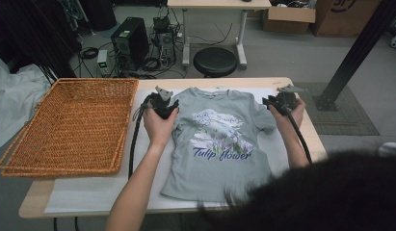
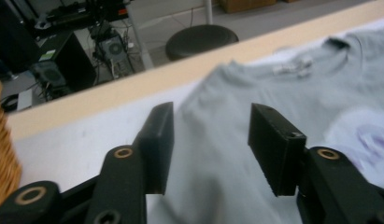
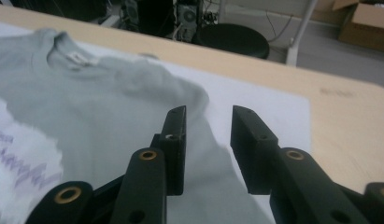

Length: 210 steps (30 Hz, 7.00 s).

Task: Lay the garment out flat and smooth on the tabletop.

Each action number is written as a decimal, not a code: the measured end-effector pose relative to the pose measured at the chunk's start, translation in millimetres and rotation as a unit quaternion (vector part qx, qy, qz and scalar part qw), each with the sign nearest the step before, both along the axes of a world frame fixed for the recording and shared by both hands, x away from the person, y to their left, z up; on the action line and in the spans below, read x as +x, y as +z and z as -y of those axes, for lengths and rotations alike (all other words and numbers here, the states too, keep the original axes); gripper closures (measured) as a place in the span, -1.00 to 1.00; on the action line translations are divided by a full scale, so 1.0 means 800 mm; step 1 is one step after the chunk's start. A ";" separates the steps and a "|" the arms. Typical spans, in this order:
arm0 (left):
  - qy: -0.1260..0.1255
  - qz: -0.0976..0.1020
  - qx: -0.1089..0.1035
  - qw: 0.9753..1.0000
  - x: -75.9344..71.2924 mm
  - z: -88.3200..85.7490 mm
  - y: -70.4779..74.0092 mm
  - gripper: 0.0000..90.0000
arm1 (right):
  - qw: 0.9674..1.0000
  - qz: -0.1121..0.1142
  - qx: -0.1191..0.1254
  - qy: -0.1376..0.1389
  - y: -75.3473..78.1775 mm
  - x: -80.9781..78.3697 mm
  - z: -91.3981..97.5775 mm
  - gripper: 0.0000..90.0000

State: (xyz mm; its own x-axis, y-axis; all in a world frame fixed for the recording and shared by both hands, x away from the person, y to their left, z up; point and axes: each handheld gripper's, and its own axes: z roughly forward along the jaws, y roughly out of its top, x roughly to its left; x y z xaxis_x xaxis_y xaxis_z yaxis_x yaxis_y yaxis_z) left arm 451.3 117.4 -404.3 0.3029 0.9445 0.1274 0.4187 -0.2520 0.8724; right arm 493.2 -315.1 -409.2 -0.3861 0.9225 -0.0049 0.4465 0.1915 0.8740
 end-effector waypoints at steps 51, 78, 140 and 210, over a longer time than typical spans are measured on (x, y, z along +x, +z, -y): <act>0.172 -0.048 0.088 0.980 0.002 -0.054 -0.023 0.93 | 0.998 0.049 0.036 0.025 -0.001 -0.100 0.024 0.54; 0.027 -0.010 0.023 0.999 -0.097 0.011 -0.003 0.16 | 0.999 -0.045 -0.024 -0.004 -0.048 -0.093 0.014 0.96; -0.067 -0.026 -0.117 0.991 -0.164 -0.007 -0.019 -0.40 | 0.993 -0.043 0.095 -0.061 -0.019 -0.063 0.068 0.37; -0.069 0.064 -0.073 0.993 -0.107 0.004 -0.037 -0.80 | 0.989 0.036 0.105 0.097 -0.032 -0.154 -0.041 -0.35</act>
